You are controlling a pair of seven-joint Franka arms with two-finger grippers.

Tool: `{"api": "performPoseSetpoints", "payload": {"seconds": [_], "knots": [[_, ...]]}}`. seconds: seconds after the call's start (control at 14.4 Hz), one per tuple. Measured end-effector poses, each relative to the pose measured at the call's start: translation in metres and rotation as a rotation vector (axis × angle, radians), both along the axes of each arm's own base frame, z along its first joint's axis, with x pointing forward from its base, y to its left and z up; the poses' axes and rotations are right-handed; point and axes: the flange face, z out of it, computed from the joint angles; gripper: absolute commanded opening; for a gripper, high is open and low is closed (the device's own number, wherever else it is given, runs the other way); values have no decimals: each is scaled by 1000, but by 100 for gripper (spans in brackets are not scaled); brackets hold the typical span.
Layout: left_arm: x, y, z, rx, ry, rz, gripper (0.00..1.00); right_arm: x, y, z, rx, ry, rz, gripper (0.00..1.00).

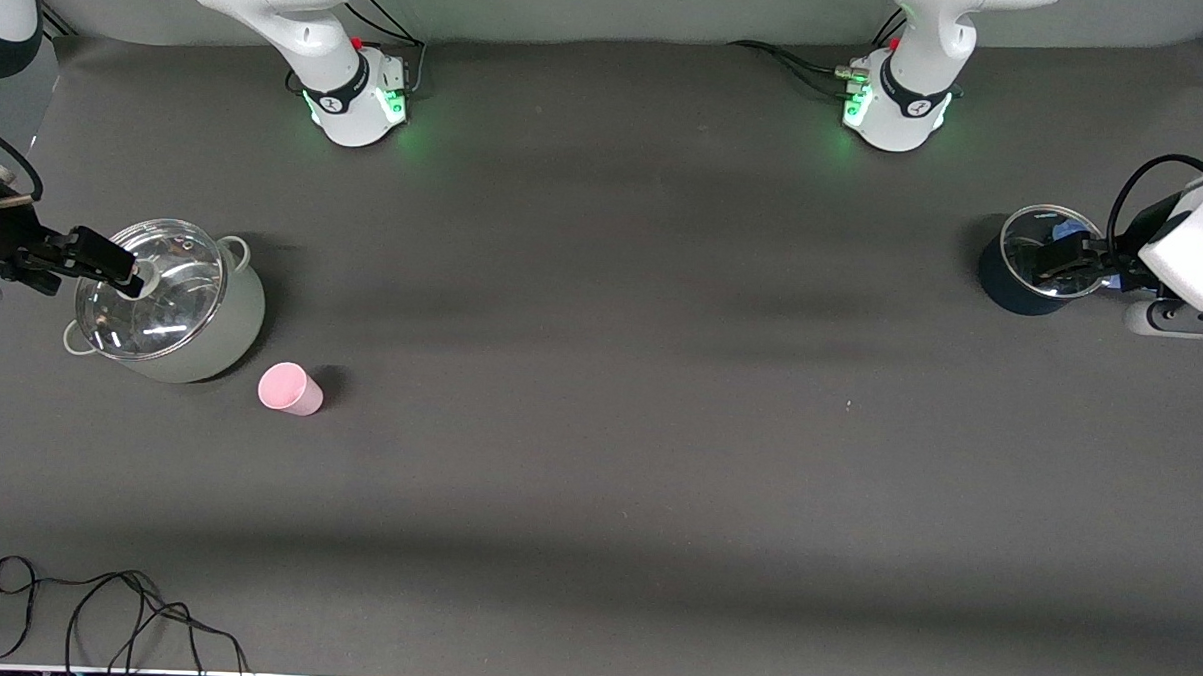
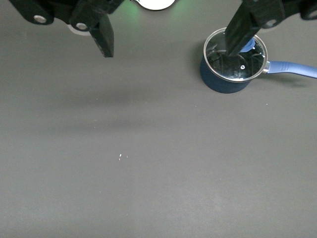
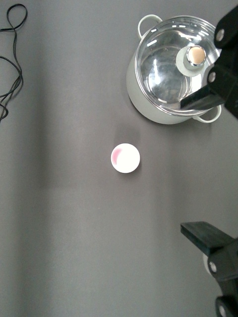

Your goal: Transfer pink cup from left to right arm

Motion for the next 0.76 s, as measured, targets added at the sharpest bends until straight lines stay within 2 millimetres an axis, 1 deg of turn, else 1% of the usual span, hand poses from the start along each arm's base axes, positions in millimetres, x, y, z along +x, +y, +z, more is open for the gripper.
{"api": "performPoseSetpoints", "payload": {"seconds": [0.21,0.76], "knots": [[0,0,0,0,0,0,100,4,5,-7,0,8,-2,100],[0,0,-1,0,2,0,100,4,5,-7,0,5,-3,100]]}}
